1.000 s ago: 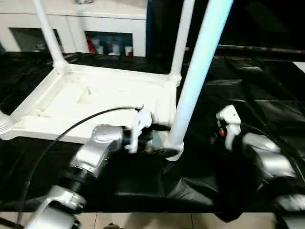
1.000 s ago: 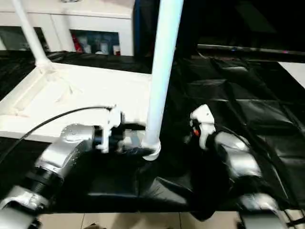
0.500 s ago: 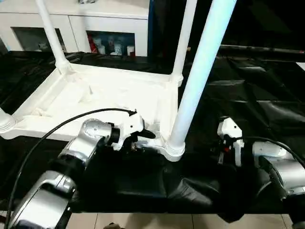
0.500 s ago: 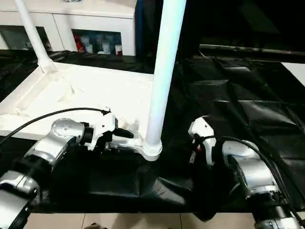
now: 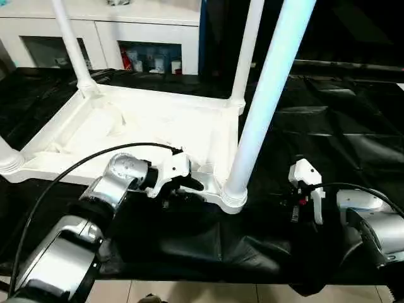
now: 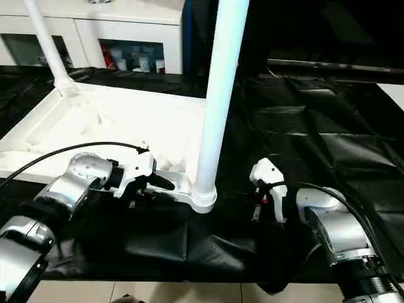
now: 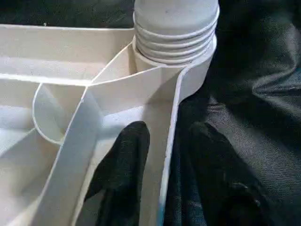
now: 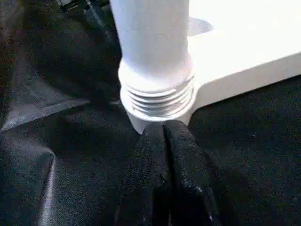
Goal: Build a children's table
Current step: Rotate table base
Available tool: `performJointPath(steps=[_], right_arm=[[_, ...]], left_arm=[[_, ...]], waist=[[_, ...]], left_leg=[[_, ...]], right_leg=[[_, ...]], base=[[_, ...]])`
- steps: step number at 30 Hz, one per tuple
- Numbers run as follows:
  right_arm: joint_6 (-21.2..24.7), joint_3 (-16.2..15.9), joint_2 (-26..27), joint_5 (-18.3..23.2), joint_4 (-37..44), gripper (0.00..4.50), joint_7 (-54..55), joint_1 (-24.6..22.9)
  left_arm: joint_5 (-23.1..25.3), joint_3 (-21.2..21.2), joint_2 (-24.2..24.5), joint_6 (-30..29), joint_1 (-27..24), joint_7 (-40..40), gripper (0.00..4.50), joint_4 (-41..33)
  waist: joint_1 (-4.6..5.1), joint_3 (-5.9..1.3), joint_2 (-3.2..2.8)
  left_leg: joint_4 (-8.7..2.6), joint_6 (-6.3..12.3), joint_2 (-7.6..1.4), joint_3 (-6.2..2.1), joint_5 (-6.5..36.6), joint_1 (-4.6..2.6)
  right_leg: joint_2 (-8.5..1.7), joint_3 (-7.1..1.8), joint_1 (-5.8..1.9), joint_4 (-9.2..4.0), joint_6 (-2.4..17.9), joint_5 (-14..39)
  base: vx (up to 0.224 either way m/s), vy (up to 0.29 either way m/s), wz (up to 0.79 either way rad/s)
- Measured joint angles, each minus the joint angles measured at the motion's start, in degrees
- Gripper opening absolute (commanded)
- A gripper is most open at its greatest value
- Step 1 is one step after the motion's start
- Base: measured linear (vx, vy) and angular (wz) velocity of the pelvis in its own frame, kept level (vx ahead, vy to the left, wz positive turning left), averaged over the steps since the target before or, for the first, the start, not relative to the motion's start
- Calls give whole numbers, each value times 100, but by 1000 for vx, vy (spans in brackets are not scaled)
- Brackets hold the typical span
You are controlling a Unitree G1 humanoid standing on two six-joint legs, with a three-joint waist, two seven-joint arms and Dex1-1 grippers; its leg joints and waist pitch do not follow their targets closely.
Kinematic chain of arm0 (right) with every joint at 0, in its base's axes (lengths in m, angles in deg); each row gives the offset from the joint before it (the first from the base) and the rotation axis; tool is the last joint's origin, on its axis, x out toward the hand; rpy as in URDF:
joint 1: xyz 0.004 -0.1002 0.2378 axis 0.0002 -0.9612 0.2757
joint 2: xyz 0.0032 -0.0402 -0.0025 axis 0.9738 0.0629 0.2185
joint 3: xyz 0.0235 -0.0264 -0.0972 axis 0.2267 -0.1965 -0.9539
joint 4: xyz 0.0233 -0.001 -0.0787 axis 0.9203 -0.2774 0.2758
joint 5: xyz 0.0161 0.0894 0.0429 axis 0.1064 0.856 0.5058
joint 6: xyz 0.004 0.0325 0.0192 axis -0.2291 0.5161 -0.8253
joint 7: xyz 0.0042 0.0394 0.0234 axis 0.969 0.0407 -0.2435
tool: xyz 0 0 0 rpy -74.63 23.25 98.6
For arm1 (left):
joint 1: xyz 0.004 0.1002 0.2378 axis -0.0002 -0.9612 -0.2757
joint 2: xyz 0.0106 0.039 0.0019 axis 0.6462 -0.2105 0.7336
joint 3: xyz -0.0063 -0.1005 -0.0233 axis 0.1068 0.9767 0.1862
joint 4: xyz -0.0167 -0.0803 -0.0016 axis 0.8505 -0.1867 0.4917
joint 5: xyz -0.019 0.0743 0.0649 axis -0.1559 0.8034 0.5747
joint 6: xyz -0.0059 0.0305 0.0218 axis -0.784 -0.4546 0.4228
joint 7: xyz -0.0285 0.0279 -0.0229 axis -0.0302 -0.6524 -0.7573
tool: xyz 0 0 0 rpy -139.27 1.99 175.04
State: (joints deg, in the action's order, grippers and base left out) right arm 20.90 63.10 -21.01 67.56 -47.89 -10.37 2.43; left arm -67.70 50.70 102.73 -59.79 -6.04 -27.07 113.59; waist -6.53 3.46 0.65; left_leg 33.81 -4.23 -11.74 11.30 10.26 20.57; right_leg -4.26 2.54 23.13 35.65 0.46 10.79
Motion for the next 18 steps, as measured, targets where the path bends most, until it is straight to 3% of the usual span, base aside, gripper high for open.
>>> performJointPath(steps=[8, 12, 13, 18], right_arm=[[80, -17, -9, 29, 42, 0, -54, -30], [87, -42, -26, 53, 140, 0, -55, -43], [87, -42, -30, 58, 140, 0, -55, -43], [86, -42, -28, 69, 141, 0, -35, -42]], left_arm=[[154, -8, -88, 194, 162, -64, 66, 385], [239, -11, -93, 301, 229, -103, 51, 518], [238, -8, -99, 314, 230, -105, 24, 526], [185, 33, -204, 120, 285, -403, 8, 584]], waist=[[-4, -1, -18], [2, -4, -24], [1, -4, -25], [19, -4, -27]], left_leg=[[1, 0, 0, 0, 0, 0], [0, 0, 0, 0, 0, 1], [0, 1, 0, 0, 1, 1], [0, 9, 0, 3, 7, 5]], right_leg=[[-1, 2, 0, 2, 0, 0], [-1, 1, 0, -1, 0, 0], [-1, 2, 0, -1, 0, 0], [-1, 0, 0, -11, 1, -1]], base=[[0, 0, 0], [0, 0, 0], [0, 0, 0], [0, 0, 0]])
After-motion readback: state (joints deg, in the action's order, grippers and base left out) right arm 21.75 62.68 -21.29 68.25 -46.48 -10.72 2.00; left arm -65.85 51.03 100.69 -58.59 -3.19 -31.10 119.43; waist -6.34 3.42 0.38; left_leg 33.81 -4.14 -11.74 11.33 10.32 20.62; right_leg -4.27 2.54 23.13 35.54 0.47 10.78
